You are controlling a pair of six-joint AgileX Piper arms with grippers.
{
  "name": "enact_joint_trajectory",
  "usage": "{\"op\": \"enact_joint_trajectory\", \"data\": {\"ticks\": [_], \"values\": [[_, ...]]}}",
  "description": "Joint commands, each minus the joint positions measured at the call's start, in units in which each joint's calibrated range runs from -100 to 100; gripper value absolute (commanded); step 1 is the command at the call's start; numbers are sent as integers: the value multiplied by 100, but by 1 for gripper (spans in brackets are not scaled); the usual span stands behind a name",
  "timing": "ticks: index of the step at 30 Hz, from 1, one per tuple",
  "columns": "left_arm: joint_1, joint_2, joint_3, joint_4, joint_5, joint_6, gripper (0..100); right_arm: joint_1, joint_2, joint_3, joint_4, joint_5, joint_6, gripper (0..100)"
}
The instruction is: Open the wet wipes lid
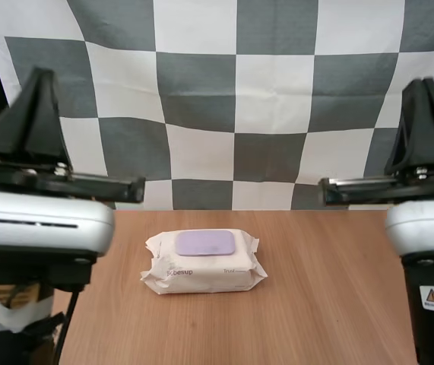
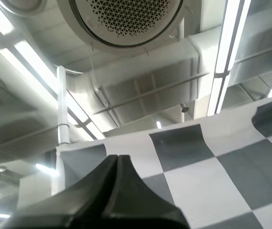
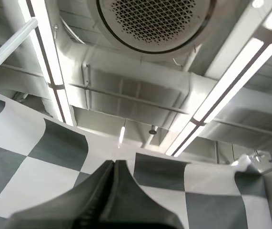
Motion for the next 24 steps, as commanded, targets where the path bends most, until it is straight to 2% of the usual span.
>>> {"op": "enact_joint_trajectory", "data": {"ticks": [1,4,6,8,11,15,18,21,24], "values": [[-4,847,-2888,324,3178,1126,0,2,1231,-2683,-1815,4357,-11,0],[-4,1613,-3974,324,4498,2044,0,2,2063,-3672,-2183,5955,-101,0],[-4,2005,-4593,324,5960,2467,0,2,2420,-4215,-2232,7184,-240,0],[4,2305,-4990,324,7332,2492,0,2,2739,-4549,-2232,8434,-557,0],[56,2629,-5154,618,9410,2481,0,2,3197,-4677,-2232,9543,-1104,0],[187,3186,-5013,1452,12059,2148,0,2,3887,-4677,-2190,10832,-1636,0],[197,3498,-4702,1873,12776,1528,0,2,4283,-4677,-2180,11407,-1646,0],[197,3543,-4130,1749,12576,1282,0,2,4533,-4677,-2080,11704,-1668,0],[197,3543,-3570,1628,12398,1096,0,2,4644,-4593,-1688,11770,-2039,0]]}}
